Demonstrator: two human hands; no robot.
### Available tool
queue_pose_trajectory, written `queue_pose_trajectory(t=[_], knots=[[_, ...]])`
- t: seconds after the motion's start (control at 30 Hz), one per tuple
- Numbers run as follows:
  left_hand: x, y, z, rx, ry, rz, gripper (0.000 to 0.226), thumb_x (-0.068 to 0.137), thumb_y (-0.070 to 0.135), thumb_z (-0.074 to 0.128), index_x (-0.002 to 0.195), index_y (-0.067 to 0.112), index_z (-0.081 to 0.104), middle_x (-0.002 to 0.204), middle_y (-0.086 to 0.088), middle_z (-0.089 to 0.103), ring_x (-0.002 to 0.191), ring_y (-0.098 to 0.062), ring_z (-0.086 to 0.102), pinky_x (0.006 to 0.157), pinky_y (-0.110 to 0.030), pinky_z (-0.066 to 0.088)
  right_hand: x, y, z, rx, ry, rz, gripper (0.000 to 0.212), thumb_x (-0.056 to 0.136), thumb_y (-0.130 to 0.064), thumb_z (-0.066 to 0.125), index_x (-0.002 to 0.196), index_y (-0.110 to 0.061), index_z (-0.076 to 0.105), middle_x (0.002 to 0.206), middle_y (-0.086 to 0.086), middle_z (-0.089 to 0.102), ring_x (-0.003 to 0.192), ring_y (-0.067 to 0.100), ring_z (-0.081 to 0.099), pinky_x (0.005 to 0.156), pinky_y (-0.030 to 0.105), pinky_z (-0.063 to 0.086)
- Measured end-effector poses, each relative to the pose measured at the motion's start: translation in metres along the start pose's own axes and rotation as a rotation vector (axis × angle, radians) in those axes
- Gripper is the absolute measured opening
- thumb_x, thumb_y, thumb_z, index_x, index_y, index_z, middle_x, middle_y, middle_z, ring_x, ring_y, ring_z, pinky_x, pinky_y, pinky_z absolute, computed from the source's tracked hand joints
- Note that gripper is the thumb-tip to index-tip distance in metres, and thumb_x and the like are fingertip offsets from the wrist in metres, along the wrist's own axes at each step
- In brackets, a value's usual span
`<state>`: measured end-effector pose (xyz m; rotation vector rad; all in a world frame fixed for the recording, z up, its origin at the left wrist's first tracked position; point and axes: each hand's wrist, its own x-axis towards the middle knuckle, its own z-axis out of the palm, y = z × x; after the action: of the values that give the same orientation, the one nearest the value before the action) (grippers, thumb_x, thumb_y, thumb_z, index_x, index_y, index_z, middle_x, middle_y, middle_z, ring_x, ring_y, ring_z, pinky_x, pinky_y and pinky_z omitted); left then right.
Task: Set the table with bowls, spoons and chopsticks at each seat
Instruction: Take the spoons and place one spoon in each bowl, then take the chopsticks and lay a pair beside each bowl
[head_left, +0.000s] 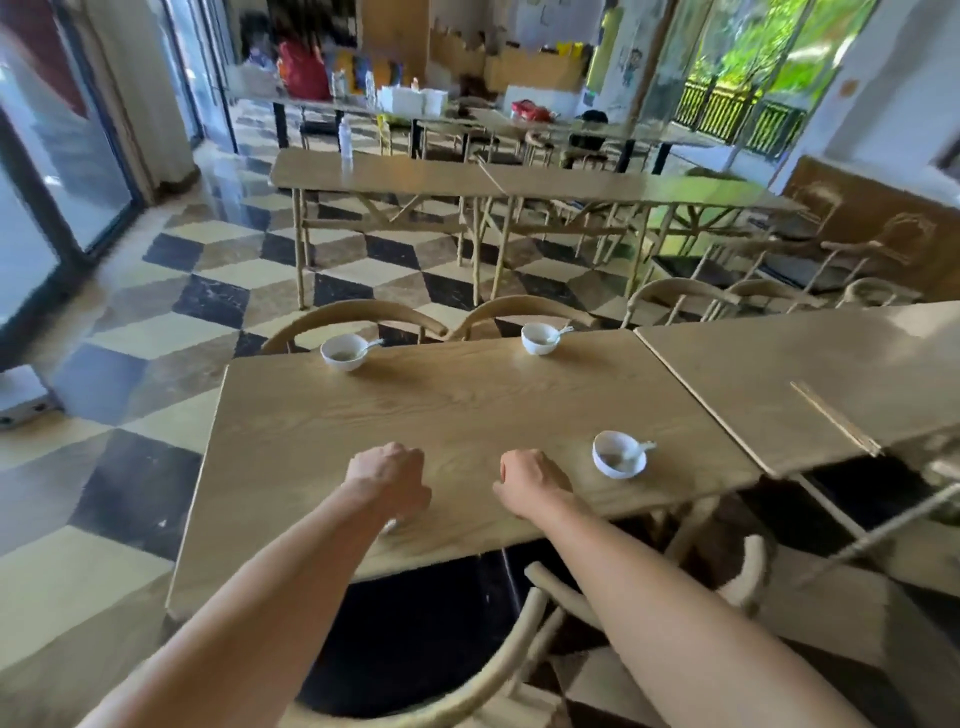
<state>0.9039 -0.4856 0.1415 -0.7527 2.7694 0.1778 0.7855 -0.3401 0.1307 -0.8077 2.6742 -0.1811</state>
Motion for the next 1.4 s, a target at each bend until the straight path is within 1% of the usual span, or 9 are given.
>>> queue_pose_trajectory(t=[0.17, 0.3, 0.43, 0.53, 0.67, 0.8, 0.97, 1.2, 1.4], knots=[[0.002, 0.070, -0.009, 0.089, 0.023, 0.122, 0.030, 0.087, 0.033, 0.054, 0.111, 0.018, 0.065, 0.108, -0.003, 0.066, 0.097, -0.025, 0.066, 0.066, -0.030, 0.046, -0.034, 0.061, -0.005, 0.082, 0.066, 0.097, 0.024, 0.091, -0.008, 0.049, 0.106, -0.011, 0.067, 0.114, 0.011, 0.067, 0.100, 0.030, 0.064, 0.078, 0.032, 0.048], [0.008, 0.153, -0.004, 0.135, 0.050, 0.255, 0.030, 0.092, 0.034, 0.051, 0.116, 0.019, 0.061, 0.115, -0.003, 0.064, 0.103, -0.025, 0.065, 0.068, -0.030, 0.047, -0.060, 0.145, -0.010, 0.175, 0.123, 0.175, 0.031, 0.098, -0.021, 0.035, 0.104, -0.014, 0.066, 0.124, 0.004, 0.065, 0.118, 0.027, 0.058, 0.089, 0.031, 0.041], [0.010, 0.255, 0.010, 0.137, 0.014, 0.359, 0.026, 0.089, 0.033, 0.051, 0.108, 0.019, 0.062, 0.106, -0.002, 0.062, 0.098, -0.024, 0.064, 0.068, -0.030, 0.046, -0.102, 0.238, -0.034, 0.088, 0.141, 0.256, 0.021, 0.095, -0.030, 0.053, 0.100, -0.013, 0.064, 0.109, 0.007, 0.067, 0.106, 0.029, 0.063, 0.077, 0.032, 0.046], [0.003, 0.336, 0.026, 0.092, -0.021, 0.452, 0.017, 0.088, 0.033, 0.050, 0.096, 0.019, 0.055, 0.095, 0.001, 0.058, 0.085, -0.021, 0.058, 0.066, -0.029, 0.043, -0.132, 0.309, -0.051, 0.045, 0.137, 0.324, 0.025, 0.094, -0.033, 0.057, 0.107, -0.014, 0.065, 0.108, 0.007, 0.065, 0.103, 0.027, 0.064, 0.078, 0.035, 0.053], [-0.007, 0.432, 0.045, 0.072, -0.004, 0.543, 0.021, 0.090, 0.032, 0.051, 0.102, 0.020, 0.063, 0.105, -0.002, 0.064, 0.094, -0.023, 0.062, 0.068, -0.030, 0.047, -0.163, 0.395, -0.062, 0.059, 0.185, 0.401, 0.021, 0.092, -0.031, 0.063, 0.106, -0.016, 0.067, 0.100, 0.003, 0.067, 0.091, 0.021, 0.066, 0.071, 0.032, 0.054], [-0.009, 0.506, 0.055, 0.070, -0.015, 0.566, 0.018, 0.088, 0.027, 0.053, 0.100, 0.021, 0.066, 0.096, 0.001, 0.064, 0.087, -0.020, 0.064, 0.067, -0.030, 0.050, -0.174, 0.460, -0.064, 0.079, 0.213, 0.470, 0.028, 0.093, -0.029, 0.063, 0.115, -0.011, 0.065, 0.107, 0.008, 0.065, 0.099, 0.023, 0.065, 0.084, 0.033, 0.056], [0.012, 0.568, 0.062, 0.086, -0.024, 0.606, 0.022, 0.090, 0.033, 0.052, 0.104, 0.021, 0.064, 0.100, 0.001, 0.065, 0.086, -0.020, 0.063, 0.060, -0.029, 0.044, -0.161, 0.517, -0.066, 0.126, 0.189, 0.512, 0.030, 0.095, -0.028, 0.061, 0.118, -0.009, 0.063, 0.114, 0.011, 0.062, 0.103, 0.025, 0.064, 0.088, 0.034, 0.054], [0.087, 0.661, 0.063, 0.148, -0.030, 0.645, 0.028, 0.093, 0.031, 0.050, 0.113, 0.017, 0.064, 0.113, -0.007, 0.066, 0.100, -0.025, 0.065, 0.069, -0.031, 0.047, -0.096, 0.604, -0.073, 0.110, 0.163, 0.551, 0.025, 0.095, -0.028, 0.059, 0.113, -0.012, 0.065, 0.108, 0.008, 0.065, 0.098, 0.025, 0.065, 0.086, 0.036, 0.056], [0.205, 0.751, 0.050, 0.106, -0.066, 0.700, 0.030, 0.092, 0.036, 0.048, 0.109, 0.017, 0.063, 0.108, -0.006, 0.064, 0.098, -0.026, 0.065, 0.078, -0.035, 0.056, 0.002, 0.700, -0.113, 0.153, 0.106, 0.577, 0.026, 0.095, -0.027, 0.059, 0.116, -0.011, 0.063, 0.108, 0.008, 0.066, 0.098, 0.023, 0.066, 0.086, 0.034, 0.056]])
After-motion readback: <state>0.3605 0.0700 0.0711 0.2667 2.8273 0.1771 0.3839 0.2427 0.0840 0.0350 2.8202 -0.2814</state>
